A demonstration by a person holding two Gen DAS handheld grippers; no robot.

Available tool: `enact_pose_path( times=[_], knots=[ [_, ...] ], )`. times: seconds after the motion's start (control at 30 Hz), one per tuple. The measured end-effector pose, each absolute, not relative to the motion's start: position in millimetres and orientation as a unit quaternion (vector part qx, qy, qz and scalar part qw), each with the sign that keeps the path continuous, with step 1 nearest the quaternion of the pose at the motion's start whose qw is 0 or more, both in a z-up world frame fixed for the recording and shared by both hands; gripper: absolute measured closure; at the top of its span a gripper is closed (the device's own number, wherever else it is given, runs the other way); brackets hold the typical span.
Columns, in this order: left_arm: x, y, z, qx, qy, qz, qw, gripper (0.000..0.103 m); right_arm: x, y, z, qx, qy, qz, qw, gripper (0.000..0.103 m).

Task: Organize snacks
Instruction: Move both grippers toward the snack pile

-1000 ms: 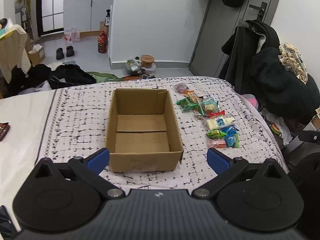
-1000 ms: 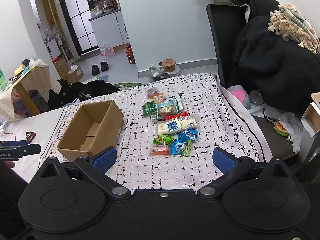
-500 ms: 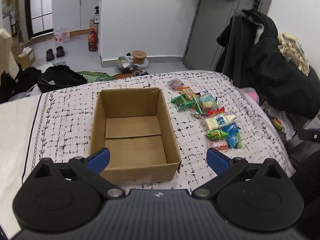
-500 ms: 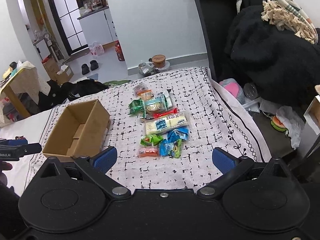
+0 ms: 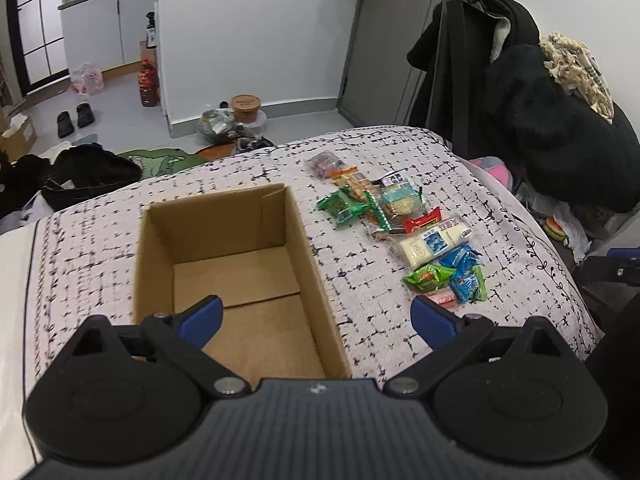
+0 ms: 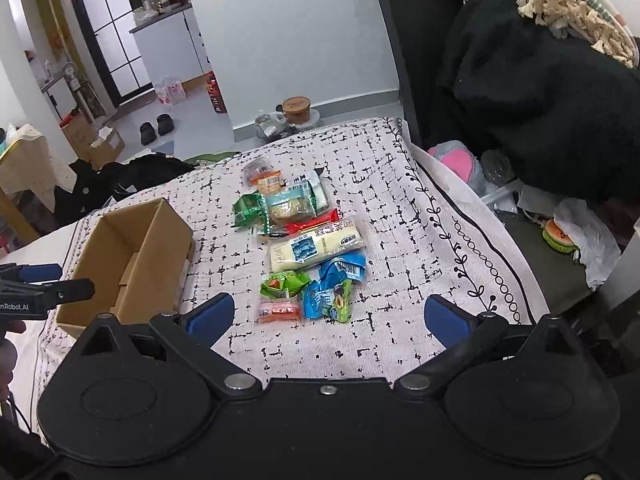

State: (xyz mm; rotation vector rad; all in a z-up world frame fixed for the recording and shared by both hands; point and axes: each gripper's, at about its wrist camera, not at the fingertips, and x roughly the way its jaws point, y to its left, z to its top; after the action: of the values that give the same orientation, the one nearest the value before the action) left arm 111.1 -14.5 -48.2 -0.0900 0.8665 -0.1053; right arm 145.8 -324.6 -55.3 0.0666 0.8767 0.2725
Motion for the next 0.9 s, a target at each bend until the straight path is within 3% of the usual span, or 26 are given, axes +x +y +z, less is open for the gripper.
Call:
enact_pose_path(
  times=[0.23, 0.33, 0.9],
  knots=[
    [138, -29, -55, -0.042, 0.422, -0.08, 0.902, 0.005, 160, -320, -71, 0.032, 0.437, 0.12, 0.891, 0.001],
    [149, -37, -59, -0.039, 0.425, -0.101, 0.898, 0.007, 165, -319, -77, 0.04, 0.446, 0.115, 0.887, 0.01],
    [198, -98, -107, 0.0, 0.459, -0.189, 0.868, 0.014, 190, -319, -106, 0.055, 0.475, 0.097, 0.873, 0.03]
  ],
)
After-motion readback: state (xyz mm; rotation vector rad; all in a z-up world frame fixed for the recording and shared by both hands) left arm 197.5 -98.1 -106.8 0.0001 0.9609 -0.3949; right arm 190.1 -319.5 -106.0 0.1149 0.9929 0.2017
